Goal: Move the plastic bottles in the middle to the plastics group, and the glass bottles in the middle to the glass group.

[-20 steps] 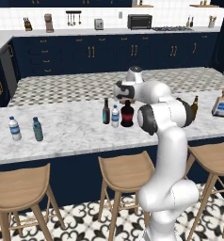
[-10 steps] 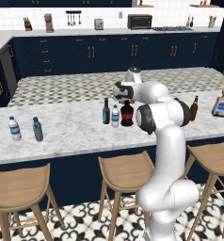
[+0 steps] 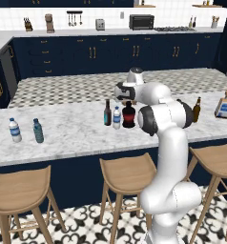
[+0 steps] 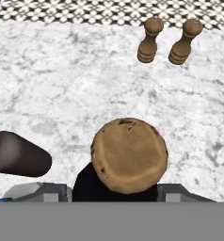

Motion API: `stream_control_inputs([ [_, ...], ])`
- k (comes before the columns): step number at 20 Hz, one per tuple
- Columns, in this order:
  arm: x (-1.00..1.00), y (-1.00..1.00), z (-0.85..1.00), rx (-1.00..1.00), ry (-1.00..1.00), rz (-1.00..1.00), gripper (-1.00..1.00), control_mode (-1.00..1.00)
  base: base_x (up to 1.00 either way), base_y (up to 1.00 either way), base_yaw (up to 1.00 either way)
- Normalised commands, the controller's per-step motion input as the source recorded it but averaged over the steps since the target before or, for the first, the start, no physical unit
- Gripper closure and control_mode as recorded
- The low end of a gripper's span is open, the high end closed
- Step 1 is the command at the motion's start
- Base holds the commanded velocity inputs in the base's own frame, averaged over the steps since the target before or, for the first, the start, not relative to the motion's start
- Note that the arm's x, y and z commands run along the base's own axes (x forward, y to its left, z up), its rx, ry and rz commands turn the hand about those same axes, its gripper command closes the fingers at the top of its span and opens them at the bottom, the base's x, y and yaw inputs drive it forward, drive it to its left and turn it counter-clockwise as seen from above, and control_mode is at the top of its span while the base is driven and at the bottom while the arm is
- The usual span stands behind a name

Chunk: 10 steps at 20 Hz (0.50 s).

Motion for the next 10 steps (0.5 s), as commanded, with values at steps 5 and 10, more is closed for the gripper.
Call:
stream_control_inputs([
  [5, 0.00, 0.00, 0.00, 0.00, -0.01, 0.00, 1.00, -1.00, 0.00, 0.00, 0.00],
  [10, -0.13, -0.04, 0.11, -0.02, 0.00, 0.00, 1.00, -1.00, 0.00, 0.00, 0.00],
])
